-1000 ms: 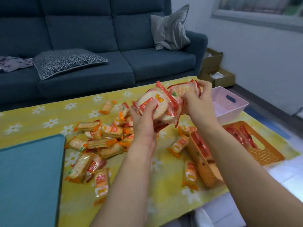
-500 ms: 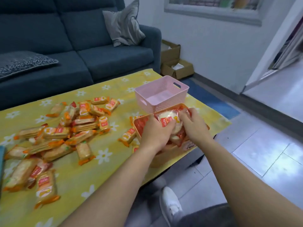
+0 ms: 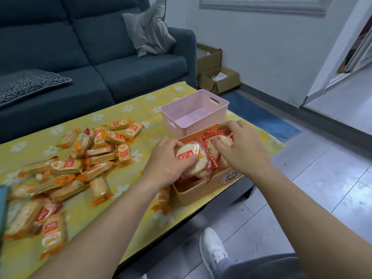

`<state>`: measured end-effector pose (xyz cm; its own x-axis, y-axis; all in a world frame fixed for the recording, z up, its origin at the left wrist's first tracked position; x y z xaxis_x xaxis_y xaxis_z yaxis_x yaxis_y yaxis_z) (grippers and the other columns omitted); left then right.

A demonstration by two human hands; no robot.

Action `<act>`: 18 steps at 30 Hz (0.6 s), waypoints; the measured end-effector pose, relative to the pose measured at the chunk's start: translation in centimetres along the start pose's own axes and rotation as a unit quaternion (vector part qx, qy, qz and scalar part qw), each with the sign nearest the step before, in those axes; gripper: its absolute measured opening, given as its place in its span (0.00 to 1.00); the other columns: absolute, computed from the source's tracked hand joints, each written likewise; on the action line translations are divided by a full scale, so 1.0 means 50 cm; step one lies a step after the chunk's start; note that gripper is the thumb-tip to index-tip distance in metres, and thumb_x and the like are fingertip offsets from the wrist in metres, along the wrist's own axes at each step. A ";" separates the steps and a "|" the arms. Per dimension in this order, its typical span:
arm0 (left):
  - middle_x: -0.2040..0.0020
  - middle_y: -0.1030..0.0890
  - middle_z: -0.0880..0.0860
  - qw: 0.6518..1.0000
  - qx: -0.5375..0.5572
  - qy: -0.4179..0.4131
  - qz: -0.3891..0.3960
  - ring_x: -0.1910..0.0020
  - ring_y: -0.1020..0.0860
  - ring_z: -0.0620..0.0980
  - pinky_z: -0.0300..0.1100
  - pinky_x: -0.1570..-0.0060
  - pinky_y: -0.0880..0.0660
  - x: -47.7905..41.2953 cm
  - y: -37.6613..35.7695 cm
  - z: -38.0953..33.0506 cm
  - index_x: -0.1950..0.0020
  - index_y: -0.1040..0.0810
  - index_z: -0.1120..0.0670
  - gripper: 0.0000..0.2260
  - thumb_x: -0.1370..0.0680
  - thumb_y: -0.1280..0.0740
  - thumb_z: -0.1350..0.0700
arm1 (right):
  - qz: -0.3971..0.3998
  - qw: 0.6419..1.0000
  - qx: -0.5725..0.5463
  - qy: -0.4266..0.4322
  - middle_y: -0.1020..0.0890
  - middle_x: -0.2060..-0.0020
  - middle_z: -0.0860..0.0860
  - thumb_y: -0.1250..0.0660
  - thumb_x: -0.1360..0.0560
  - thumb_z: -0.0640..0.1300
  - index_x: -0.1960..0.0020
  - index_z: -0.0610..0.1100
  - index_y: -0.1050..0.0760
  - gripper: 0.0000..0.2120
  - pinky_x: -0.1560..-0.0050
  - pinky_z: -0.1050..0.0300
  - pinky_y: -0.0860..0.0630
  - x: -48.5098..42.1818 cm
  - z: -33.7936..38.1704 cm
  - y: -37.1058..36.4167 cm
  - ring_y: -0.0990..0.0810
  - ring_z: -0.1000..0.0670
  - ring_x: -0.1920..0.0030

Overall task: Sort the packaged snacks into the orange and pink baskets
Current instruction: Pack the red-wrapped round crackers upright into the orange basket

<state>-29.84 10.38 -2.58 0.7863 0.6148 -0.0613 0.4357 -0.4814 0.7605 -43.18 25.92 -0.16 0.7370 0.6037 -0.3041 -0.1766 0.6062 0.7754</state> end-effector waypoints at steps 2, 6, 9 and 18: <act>0.50 0.24 0.48 0.999 0.019 0.016 -0.021 0.50 0.25 0.49 0.43 0.54 0.32 -0.006 0.008 0.006 0.49 0.22 0.49 0.18 0.30 0.23 0.41 | 0.059 0.997 -0.002 0.045 0.24 0.52 0.58 0.35 0.28 0.65 0.38 0.54 0.26 0.23 0.55 0.56 0.28 0.009 0.032 -0.009 0.24 0.54 0.51; 0.48 0.20 0.49 0.994 0.075 0.065 -0.038 0.51 0.22 0.49 0.48 0.51 0.23 -0.013 0.031 0.023 0.48 0.23 0.50 0.19 0.31 0.22 0.43 | 0.190 0.975 0.092 0.073 0.26 0.35 0.53 0.30 0.31 0.68 0.26 0.54 0.35 0.39 0.45 0.50 0.24 0.024 0.046 -0.052 0.25 0.49 0.36; 0.50 0.21 0.47 0.992 0.106 0.073 -0.021 0.53 0.21 0.45 0.43 0.57 0.24 -0.011 0.046 0.028 0.45 0.24 0.51 0.20 0.30 0.21 0.46 | 0.210 0.966 0.141 0.055 0.29 0.32 0.51 0.27 0.31 0.63 0.26 0.54 0.35 0.38 0.43 0.48 0.22 0.016 0.033 -0.054 0.26 0.47 0.35; 0.47 0.19 0.56 0.987 0.126 0.081 0.065 0.49 0.20 0.56 0.50 0.51 0.22 0.003 0.076 0.055 0.45 0.20 0.52 0.17 0.30 0.20 0.56 | 0.179 0.972 0.146 0.034 0.25 0.43 0.49 0.33 0.28 0.48 0.35 0.50 0.27 0.22 0.47 0.46 0.21 0.001 0.061 -0.045 0.24 0.45 0.42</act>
<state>-26.84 6.93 -1.46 0.7717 0.6193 0.1451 0.4468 -0.6902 0.5692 -40.76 23.01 -0.21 0.6165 0.7872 -0.0142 -0.2141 0.1849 0.9592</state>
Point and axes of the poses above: each hand's wrist, its own x-axis away from the middle knuckle, its own y-axis out of the back of the hand, z = x × y, the point moved 3 cm from there along -x, towards the middle knuckle
